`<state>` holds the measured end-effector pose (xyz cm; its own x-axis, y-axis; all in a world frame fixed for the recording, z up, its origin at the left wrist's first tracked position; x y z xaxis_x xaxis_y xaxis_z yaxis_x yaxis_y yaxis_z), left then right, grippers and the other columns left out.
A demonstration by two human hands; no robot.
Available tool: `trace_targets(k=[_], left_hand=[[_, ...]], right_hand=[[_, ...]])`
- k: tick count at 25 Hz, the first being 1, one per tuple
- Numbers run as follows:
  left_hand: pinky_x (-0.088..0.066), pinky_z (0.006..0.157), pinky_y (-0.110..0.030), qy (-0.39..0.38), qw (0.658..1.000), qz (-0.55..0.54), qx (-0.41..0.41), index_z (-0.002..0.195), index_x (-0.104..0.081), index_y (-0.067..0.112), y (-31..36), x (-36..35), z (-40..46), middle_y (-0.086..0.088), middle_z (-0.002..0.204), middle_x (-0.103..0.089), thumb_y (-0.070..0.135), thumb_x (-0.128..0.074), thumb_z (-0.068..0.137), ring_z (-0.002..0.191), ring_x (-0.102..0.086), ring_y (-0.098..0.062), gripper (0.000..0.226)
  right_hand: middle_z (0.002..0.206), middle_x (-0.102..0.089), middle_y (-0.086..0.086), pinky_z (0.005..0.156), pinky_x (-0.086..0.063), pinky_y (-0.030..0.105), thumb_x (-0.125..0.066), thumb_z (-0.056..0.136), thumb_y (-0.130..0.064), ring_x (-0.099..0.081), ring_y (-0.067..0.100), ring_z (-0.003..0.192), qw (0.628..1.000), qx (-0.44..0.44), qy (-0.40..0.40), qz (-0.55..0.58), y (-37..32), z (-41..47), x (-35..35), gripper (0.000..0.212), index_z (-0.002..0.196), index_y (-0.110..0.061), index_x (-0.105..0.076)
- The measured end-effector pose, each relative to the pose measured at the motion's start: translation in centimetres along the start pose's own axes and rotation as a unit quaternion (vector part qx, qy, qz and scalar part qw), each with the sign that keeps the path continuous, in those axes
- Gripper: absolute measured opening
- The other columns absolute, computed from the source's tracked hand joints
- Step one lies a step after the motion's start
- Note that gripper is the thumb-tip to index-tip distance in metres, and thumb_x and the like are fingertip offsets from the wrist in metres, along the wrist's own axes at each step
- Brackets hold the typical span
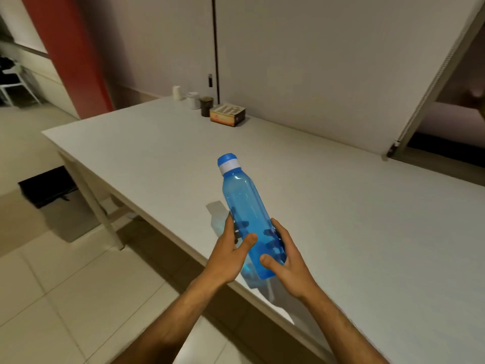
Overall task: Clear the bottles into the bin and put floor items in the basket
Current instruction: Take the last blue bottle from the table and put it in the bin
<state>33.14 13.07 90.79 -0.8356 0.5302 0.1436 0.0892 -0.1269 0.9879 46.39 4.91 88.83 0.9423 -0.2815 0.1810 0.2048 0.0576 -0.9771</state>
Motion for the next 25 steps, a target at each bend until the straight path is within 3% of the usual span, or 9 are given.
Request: trace_targets(k=[4,7,11,16,20,23,25], left_hand=[[-0.058,0.089,-0.027,0.047,0.998,-0.042,-0.004,0.144,-0.018,0.063,-1.9,9.1,1.4,0.025,0.131,-0.053,0.053,-0.064,0.086,0.113,-0.064,-0.003,0.075],[-0.060,0.077,-0.025,0.097,0.993,-0.060,-0.009,0.136,-0.022,0.073,-3.7,15.9,2.3,0.026,0.127,-0.052,0.042,-0.070,0.090,0.108,-0.066,-0.003,0.073],[-0.060,0.090,-0.041,0.158,0.986,-0.050,-0.004,0.146,-0.022,0.062,-5.9,23.6,3.0,0.012,0.136,-0.049,0.047,-0.072,0.087,0.116,-0.064,-0.014,0.078],[-0.056,0.096,-0.049,0.228,0.972,-0.062,-0.001,0.155,-0.020,0.042,-7.4,31.5,3.7,0.009,0.148,-0.046,0.039,-0.068,0.091,0.128,-0.057,-0.018,0.079],[-0.055,0.097,-0.052,0.299,0.953,-0.053,0.016,0.156,-0.020,0.034,-7.6,39.2,3.7,0.001,0.147,-0.048,0.032,-0.060,0.097,0.128,-0.059,-0.023,0.071],[-0.058,0.094,-0.047,0.349,0.935,-0.060,0.026,0.155,-0.019,0.036,-8.1,44.7,3.1,-0.001,0.143,-0.051,0.031,-0.056,0.098,0.125,-0.061,-0.023,0.068],[-0.059,0.090,-0.040,0.371,0.926,-0.063,0.022,0.153,-0.022,0.039,-8.5,47.7,2.9,0.006,0.137,-0.056,0.029,-0.055,0.101,0.124,-0.061,-0.022,0.063]], right_hand=[[0.140,-0.049,-0.025,0.089,-0.057,0.026,-0.071,0.083,-0.047,-0.054,0.004,0.125,0.999,0.017,-0.027,-0.021,-1.0,4.8,-7.8,0.072,0.144,-0.057,-0.034],[0.141,-0.050,-0.019,0.087,-0.058,0.028,-0.066,0.082,-0.057,-0.059,0.010,0.118,0.998,0.030,-0.043,-0.039,-2.0,8.7,-13.0,0.070,0.145,-0.051,-0.035],[0.141,-0.049,-0.021,0.093,-0.055,0.026,-0.064,0.082,-0.057,-0.055,0.005,0.122,0.995,0.031,-0.073,-0.057,-2.2,13.7,-18.6,0.075,0.149,-0.043,-0.034],[0.144,-0.043,-0.028,0.097,-0.053,0.027,-0.065,0.086,-0.049,-0.052,0.001,0.127,0.980,0.018,-0.194,-0.046,-1.6,21.0,-28.2,0.075,0.151,-0.049,-0.028],[0.141,-0.041,-0.040,0.086,-0.057,0.020,-0.068,0.079,-0.067,-0.053,-0.005,0.124,0.945,0.009,-0.326,-0.011,-3.3,25.6,-38.0,0.079,0.143,-0.067,-0.023],[0.148,-0.041,-0.029,0.094,-0.057,0.031,-0.070,0.075,-0.072,-0.053,0.003,0.128,0.918,0.031,-0.396,-0.013,-4.7,27.7,-44.6,0.091,0.149,-0.059,-0.019],[0.142,-0.043,-0.033,0.092,-0.058,0.029,-0.072,0.075,-0.067,-0.054,0.001,0.127,0.904,0.036,-0.427,-0.013,-5.3,28.8,-48.4,0.094,0.151,-0.055,-0.018]])
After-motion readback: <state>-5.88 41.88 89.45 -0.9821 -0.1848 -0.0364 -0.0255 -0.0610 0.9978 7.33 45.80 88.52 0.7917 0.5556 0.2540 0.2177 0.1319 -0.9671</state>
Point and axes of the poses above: each hand's wrist, its own z-axis towards the middle knuckle, its own x-axis out of the back of the hand, y = z × x, the point moved 7 cm from there along z, towards the middle knuckle
